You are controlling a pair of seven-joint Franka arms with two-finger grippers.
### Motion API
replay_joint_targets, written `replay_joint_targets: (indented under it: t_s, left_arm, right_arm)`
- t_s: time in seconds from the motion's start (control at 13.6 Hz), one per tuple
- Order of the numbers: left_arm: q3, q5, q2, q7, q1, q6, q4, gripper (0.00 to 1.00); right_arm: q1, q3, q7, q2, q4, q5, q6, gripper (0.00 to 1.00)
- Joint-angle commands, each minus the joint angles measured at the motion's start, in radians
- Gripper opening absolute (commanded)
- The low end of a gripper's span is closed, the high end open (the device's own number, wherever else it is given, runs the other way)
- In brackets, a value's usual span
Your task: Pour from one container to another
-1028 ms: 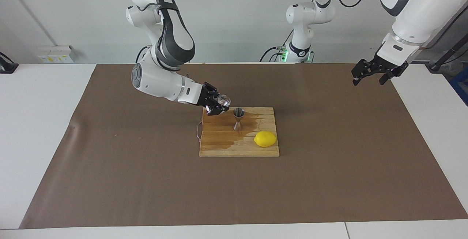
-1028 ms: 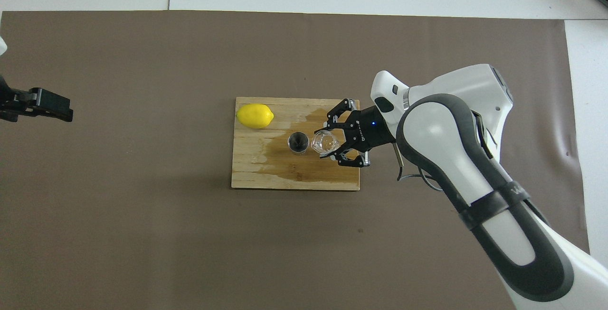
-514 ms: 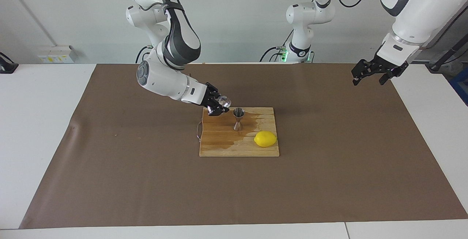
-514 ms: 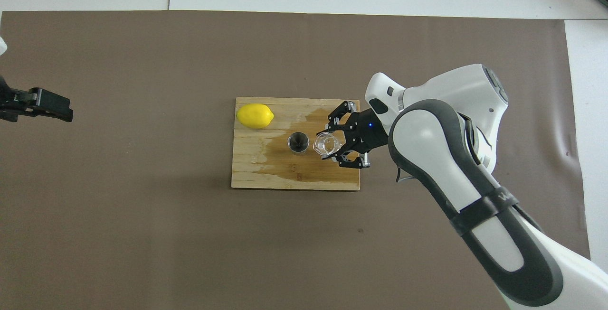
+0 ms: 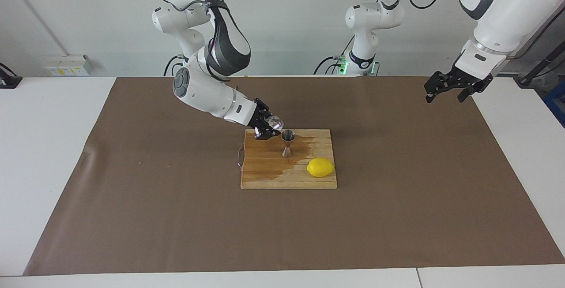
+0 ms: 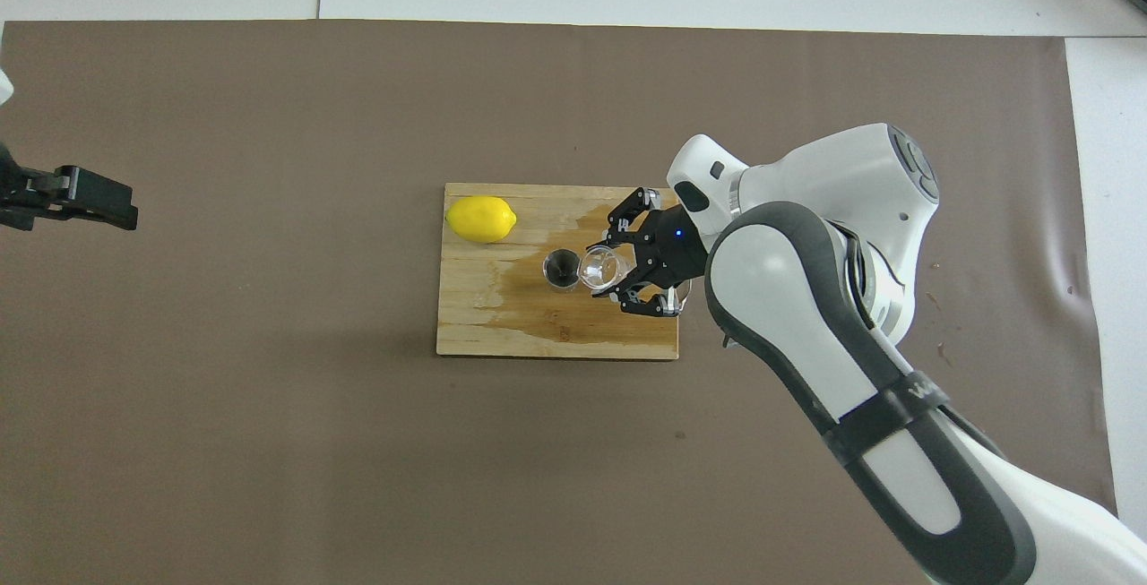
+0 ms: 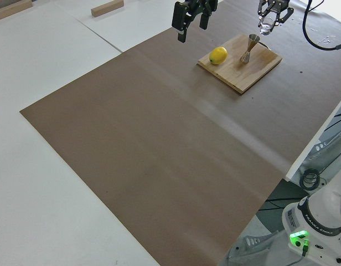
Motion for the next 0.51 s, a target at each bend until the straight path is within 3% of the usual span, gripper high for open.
replay_joint_targets:
  t_s: [0.0,0.44]
  left_arm:
    - [-0.006,0.005,-0.026,-0.005,0.008,-0.009,-0.024,1.0]
    - [-0.006,0.005,-0.026,-0.005,0.008,-0.009,-0.024,1.0]
  right_arm:
    - [0.004,0.0,0.04,0.0,0.019,-0.03,0.013,0.06]
    - [0.021,0.002,0.115,0.006,0.039,-0.07,0.013,0.05]
